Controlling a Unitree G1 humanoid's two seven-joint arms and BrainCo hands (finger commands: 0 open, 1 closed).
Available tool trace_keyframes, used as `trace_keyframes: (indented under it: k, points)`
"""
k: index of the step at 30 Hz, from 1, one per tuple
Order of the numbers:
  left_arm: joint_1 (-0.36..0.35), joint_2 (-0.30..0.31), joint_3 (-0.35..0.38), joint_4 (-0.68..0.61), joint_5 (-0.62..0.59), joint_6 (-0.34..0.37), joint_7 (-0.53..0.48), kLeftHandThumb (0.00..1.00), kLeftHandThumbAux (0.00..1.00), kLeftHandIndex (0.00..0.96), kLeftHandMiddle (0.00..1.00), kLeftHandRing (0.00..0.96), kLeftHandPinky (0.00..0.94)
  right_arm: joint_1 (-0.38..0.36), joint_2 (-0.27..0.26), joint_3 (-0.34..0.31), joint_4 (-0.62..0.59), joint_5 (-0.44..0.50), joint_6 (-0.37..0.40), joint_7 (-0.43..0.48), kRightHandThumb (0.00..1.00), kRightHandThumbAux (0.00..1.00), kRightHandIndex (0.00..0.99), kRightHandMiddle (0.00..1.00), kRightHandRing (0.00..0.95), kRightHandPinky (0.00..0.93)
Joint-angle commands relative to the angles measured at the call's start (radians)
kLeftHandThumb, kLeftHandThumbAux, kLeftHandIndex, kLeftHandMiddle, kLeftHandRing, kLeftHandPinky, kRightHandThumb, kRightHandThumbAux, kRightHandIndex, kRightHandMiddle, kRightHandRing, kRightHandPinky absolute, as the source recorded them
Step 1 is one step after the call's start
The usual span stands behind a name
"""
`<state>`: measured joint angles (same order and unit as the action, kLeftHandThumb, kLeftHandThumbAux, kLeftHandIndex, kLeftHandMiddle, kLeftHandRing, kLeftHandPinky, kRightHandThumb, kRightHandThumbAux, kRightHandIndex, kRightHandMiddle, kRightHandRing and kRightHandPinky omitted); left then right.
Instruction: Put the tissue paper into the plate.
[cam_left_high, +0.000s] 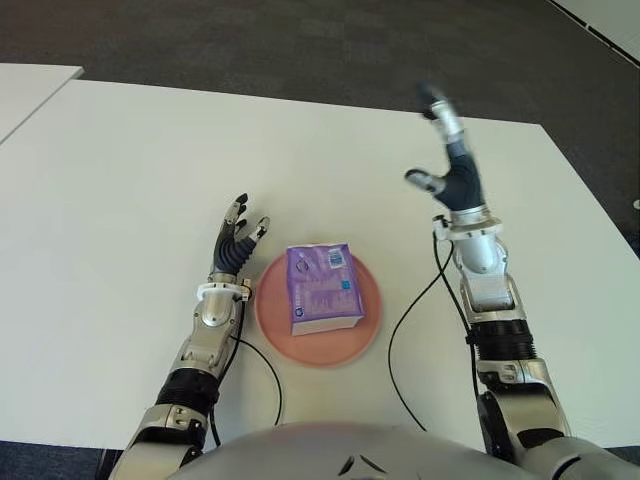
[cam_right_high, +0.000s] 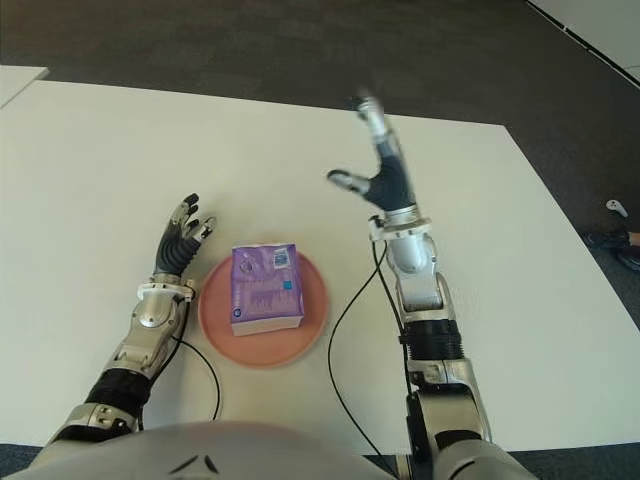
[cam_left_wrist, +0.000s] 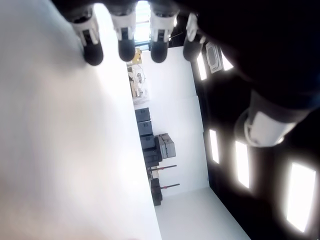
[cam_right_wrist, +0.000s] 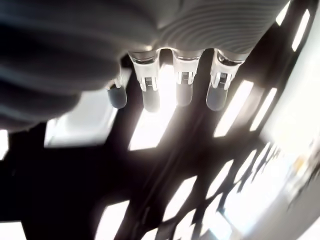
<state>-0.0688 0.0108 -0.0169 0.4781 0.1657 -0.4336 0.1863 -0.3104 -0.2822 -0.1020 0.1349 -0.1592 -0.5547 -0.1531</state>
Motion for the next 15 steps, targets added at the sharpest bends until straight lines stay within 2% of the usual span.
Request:
trace_keyframes:
  k: [1,2,4,6,15]
  points:
    - [0.053,-0.001,0.002,0.011,-0.004,0.027,0.001,0.056,0.537,0.0,0.0,0.0,0.021,0.05,0.142,-0.014,0.103,0.058,-0.09,-0.081,0.112,0.33,0.0,0.0,0.0,0.0]
    - [0.056,0.0,0.002,0.006,-0.003,0.027,0.001,0.056,0.538,0.0,0.0,0.0,0.023,0.053,0.163,-0.006,0.143,0.053,-0.117,-0.092,0.103,0.336,0.0,0.0,0.0,0.0]
    - [0.062,0.003,0.001,-0.008,0.003,0.033,0.001,0.056,0.542,0.0,0.0,0.0,0.031,0.066,0.215,0.013,0.342,0.03,-0.217,-0.123,0.07,0.361,0.0,0.0,0.0,0.0]
    - [0.068,0.006,0.0,-0.021,0.006,0.039,0.0,0.055,0.546,0.0,0.0,0.0,0.034,0.071,0.235,0.016,0.447,0.02,-0.273,-0.136,0.052,0.376,0.0,0.0,0.0,0.0]
    - [0.081,0.013,-0.001,-0.069,-0.007,0.075,-0.023,0.036,0.558,0.0,0.0,0.0,0.018,0.038,0.238,0.008,0.554,-0.002,-0.373,-0.163,0.032,0.393,0.0,0.0,0.0,0.0]
